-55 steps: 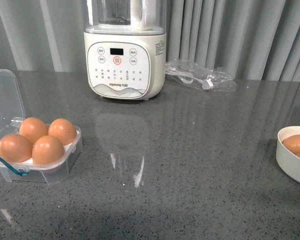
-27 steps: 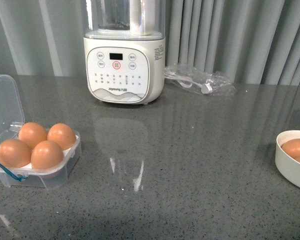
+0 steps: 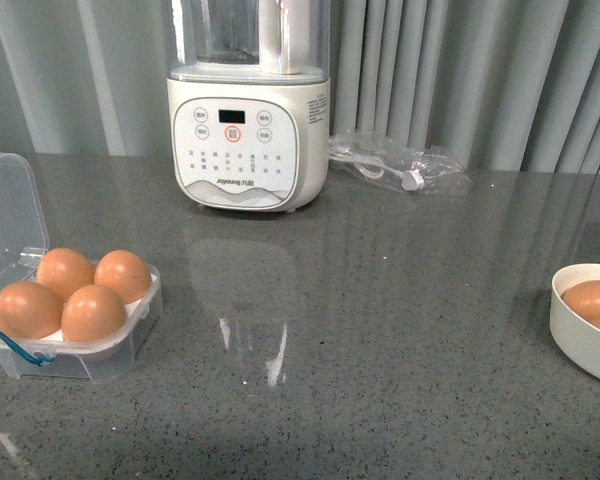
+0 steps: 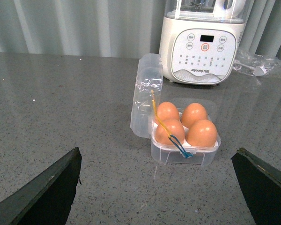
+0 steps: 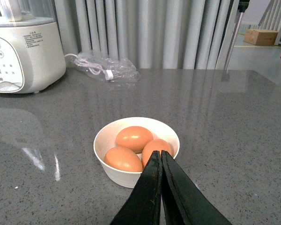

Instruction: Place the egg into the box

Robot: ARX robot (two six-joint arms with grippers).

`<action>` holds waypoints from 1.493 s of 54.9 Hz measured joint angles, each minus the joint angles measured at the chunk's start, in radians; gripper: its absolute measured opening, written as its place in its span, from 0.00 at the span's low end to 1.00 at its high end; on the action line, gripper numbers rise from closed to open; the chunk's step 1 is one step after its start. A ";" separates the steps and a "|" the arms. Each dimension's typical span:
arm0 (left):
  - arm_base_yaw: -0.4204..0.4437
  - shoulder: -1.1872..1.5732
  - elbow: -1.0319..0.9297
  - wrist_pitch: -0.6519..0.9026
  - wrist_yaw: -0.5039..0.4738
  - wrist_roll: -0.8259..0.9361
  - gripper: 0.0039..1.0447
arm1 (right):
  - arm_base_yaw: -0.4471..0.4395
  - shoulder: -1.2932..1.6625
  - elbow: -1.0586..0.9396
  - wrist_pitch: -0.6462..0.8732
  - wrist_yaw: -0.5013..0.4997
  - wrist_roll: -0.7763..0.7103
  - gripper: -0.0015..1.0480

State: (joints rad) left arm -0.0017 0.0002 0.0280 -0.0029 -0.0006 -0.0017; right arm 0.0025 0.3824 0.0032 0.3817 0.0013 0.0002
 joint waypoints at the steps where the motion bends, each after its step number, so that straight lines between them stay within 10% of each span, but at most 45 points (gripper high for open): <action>1: 0.000 0.000 0.000 0.000 0.000 0.000 0.94 | 0.000 -0.004 0.000 -0.005 0.000 0.000 0.03; 52: 0.000 0.000 0.000 0.000 0.000 0.000 0.94 | 0.000 -0.377 0.000 -0.381 -0.002 0.000 0.03; 82: 0.000 0.000 0.000 0.000 0.000 0.000 0.94 | 0.000 -0.378 0.000 -0.381 -0.002 0.000 0.93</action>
State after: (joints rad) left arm -0.0017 0.0002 0.0280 -0.0029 -0.0002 -0.0021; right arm 0.0025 0.0048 0.0036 0.0006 -0.0010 -0.0002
